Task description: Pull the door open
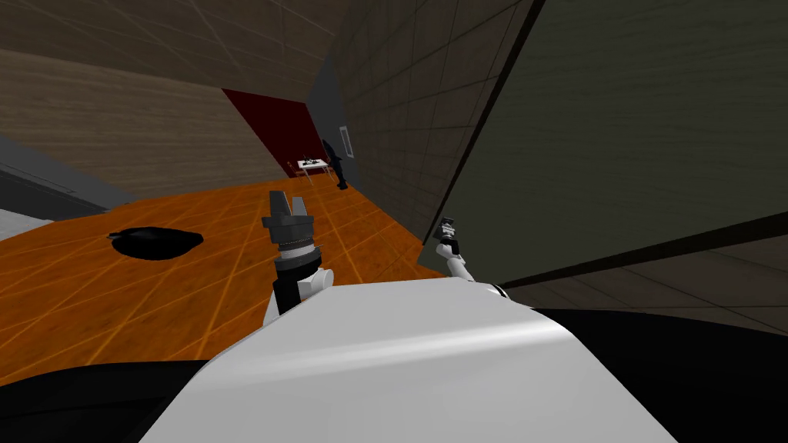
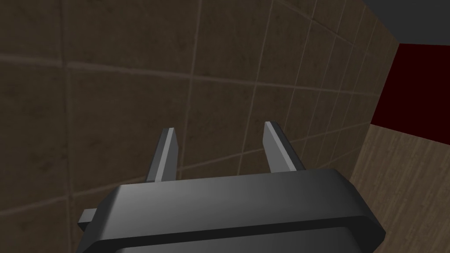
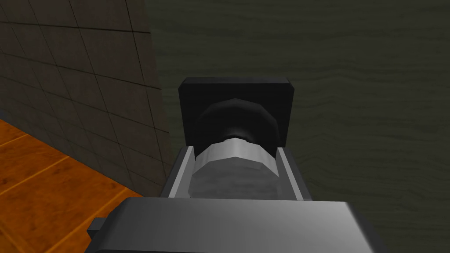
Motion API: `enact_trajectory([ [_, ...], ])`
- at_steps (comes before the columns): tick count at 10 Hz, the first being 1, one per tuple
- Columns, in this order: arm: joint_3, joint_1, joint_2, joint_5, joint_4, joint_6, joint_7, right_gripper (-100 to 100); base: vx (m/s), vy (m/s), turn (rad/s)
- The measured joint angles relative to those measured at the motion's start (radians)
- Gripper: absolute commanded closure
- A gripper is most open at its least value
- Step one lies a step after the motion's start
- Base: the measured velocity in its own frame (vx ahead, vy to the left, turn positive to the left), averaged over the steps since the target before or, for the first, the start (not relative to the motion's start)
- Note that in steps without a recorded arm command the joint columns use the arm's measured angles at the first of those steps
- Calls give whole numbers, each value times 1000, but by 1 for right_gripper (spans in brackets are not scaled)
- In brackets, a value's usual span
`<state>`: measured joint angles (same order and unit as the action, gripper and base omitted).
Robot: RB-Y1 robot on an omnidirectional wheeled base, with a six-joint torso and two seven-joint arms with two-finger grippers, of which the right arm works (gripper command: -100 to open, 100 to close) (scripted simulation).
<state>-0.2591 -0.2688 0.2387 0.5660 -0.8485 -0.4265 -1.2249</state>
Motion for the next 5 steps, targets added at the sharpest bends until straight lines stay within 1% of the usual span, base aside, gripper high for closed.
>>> enact_trajectory([
  [1,10,9,0,-3,-14,4,-7,100,-238,-67,127],
  [3,33,15,6,-7,-26,11,-25,100,-226,-41,109],
  [4,46,11,11,-10,-20,9,-35,100,-225,-16,89],
  [5,55,14,13,-12,-27,13,-42,100,-95,-2,27],
])
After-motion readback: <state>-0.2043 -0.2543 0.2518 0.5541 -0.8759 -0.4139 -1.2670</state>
